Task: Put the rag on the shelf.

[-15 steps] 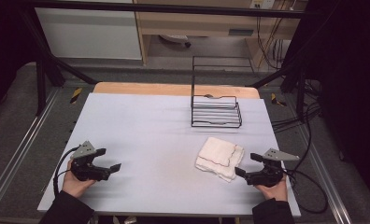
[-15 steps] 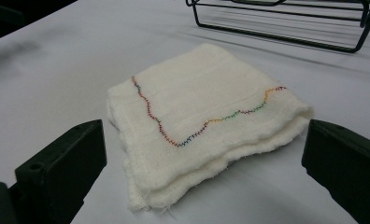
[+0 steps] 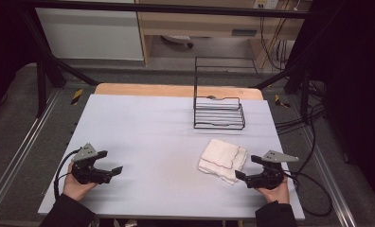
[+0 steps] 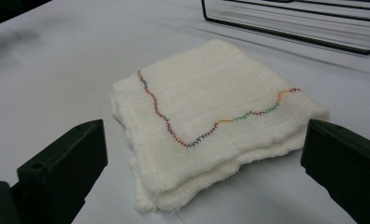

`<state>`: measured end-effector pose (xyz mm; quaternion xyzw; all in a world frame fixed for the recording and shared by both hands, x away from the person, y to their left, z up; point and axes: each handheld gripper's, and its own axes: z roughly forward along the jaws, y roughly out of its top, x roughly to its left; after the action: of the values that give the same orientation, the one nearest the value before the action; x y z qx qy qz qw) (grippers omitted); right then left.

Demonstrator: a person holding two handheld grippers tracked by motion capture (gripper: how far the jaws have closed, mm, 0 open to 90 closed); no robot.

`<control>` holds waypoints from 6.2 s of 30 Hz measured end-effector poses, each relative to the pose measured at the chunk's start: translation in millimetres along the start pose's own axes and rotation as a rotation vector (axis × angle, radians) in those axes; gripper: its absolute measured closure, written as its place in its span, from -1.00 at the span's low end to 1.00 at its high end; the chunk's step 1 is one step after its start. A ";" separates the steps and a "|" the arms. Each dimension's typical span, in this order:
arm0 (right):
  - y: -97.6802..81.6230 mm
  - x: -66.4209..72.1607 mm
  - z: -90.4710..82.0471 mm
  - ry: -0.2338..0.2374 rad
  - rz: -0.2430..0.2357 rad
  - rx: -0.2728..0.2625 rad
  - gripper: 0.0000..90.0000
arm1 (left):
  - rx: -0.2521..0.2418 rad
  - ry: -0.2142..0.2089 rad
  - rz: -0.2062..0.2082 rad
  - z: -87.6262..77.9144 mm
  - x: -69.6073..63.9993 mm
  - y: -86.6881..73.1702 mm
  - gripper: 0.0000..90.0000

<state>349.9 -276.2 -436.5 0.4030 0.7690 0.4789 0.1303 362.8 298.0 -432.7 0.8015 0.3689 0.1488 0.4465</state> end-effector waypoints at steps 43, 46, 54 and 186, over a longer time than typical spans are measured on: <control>0.7 43.6 42.4 -0.021 -0.269 0.231 0.39 | 0.005 0.008 0.002 1.1 -3.0 0.9 -0.84; 0.8 44.4 42.9 -0.033 -0.276 0.234 0.46 | 0.003 0.007 0.002 1.0 -3.2 0.9 -0.84; 2.7 47.3 44.5 -0.073 -0.309 0.255 0.65 | 0.004 0.008 0.003 0.9 -3.0 1.0 -0.84; 13.4 -4.9 13.7 -0.183 0.024 0.011 -0.57 | 0.124 -0.121 -0.032 142.9 -126.6 95.0 -0.32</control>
<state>367.7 -268.3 -433.1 0.4549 0.7517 0.4372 0.1919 401.0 88.5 -422.4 0.8292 0.3626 0.0698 0.4196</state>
